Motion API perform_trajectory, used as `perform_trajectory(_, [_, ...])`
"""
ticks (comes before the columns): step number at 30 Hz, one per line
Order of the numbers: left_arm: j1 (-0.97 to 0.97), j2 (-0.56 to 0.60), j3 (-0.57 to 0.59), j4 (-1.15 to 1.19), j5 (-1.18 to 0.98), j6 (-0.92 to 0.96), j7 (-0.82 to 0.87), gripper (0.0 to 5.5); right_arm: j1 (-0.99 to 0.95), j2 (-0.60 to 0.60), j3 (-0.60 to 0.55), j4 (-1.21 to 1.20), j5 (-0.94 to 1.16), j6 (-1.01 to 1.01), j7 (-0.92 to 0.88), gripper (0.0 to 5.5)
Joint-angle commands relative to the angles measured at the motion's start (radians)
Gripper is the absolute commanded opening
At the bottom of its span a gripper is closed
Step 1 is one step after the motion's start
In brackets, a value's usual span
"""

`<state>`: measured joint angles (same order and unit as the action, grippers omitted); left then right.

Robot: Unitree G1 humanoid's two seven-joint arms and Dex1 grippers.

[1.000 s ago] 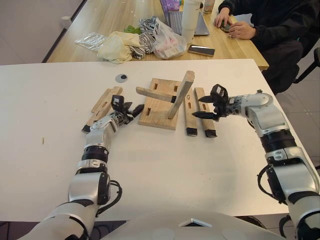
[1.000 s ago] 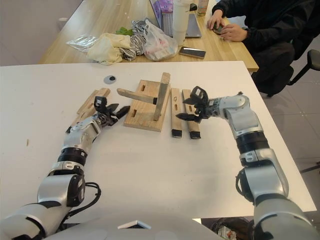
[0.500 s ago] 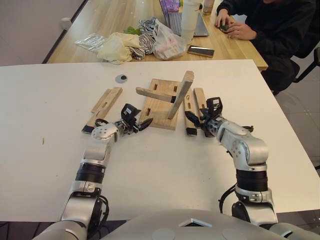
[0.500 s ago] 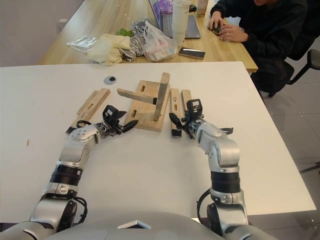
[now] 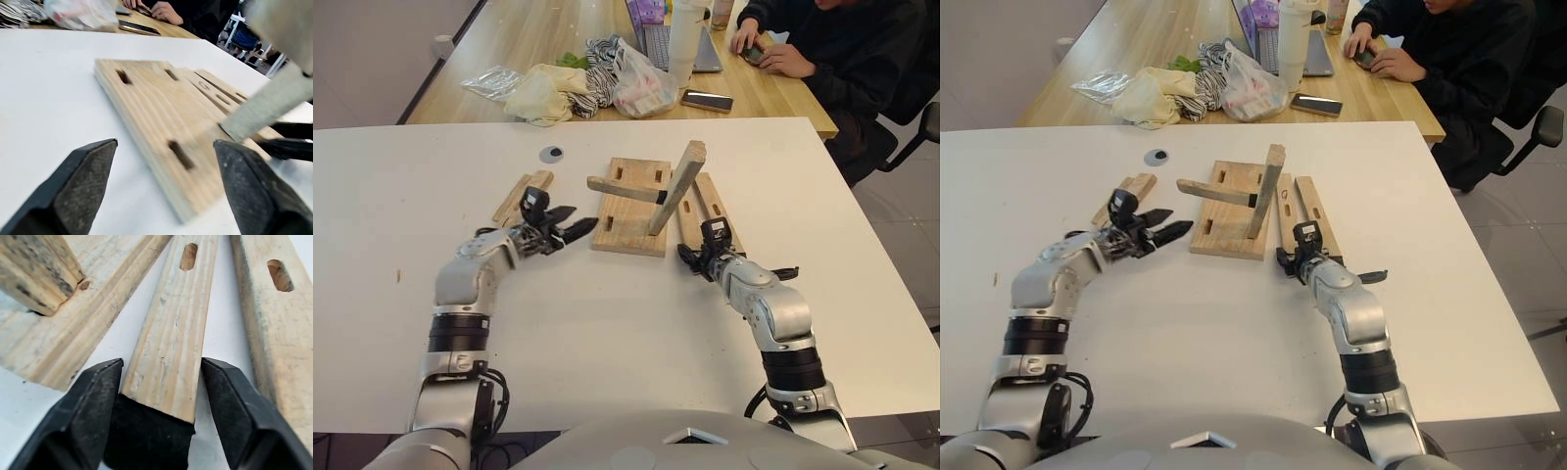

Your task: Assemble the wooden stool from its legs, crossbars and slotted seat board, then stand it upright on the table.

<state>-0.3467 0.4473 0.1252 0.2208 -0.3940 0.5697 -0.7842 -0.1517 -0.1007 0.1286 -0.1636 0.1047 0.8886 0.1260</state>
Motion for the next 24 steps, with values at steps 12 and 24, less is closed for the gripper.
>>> perform_trajectory(12, [-0.344, -0.045, 0.165, 0.104, -0.179, -0.087, 0.030, 3.60, -0.264, -0.143, -0.236, 0.065, 0.130, -0.259, 0.209, 2.08])
perform_trajectory(24, [-0.524, -0.190, 0.149, 0.209, -0.401, 0.059, -0.173, 3.60, -0.523, -0.258, -0.403, 0.194, 0.612, -0.168, 0.673, 2.07])
